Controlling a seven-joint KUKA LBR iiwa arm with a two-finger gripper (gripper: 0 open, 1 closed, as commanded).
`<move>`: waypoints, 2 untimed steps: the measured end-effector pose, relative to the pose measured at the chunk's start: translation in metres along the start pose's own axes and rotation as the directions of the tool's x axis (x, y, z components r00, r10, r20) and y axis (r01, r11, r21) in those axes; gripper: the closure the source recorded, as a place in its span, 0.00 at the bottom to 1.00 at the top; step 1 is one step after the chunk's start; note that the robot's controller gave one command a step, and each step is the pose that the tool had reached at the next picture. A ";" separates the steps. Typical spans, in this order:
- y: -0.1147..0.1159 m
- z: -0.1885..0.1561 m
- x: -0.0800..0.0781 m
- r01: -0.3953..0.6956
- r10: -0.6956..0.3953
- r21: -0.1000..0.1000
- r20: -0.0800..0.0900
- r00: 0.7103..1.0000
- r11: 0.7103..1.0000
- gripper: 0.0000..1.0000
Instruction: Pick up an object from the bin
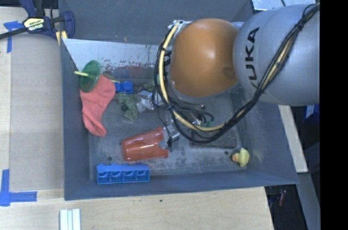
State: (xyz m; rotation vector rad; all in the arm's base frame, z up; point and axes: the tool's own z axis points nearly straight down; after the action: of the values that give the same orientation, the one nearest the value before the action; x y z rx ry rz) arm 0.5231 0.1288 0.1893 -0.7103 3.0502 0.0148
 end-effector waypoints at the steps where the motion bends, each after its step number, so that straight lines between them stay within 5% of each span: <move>1: 0.007 0.050 0.009 -0.066 0.066 0.001 0.005 0.998 0.998 0.00; 2: 0.009 0.061 0.019 0.022 -0.022 -0.001 0.001 1.000 1.000 0.00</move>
Offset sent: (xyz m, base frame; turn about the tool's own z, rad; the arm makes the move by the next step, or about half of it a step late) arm -0.0310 -0.0018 -0.0194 0.4296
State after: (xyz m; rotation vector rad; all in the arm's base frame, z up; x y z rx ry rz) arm 0.5029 0.1293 0.1285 -0.7433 3.0418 0.0156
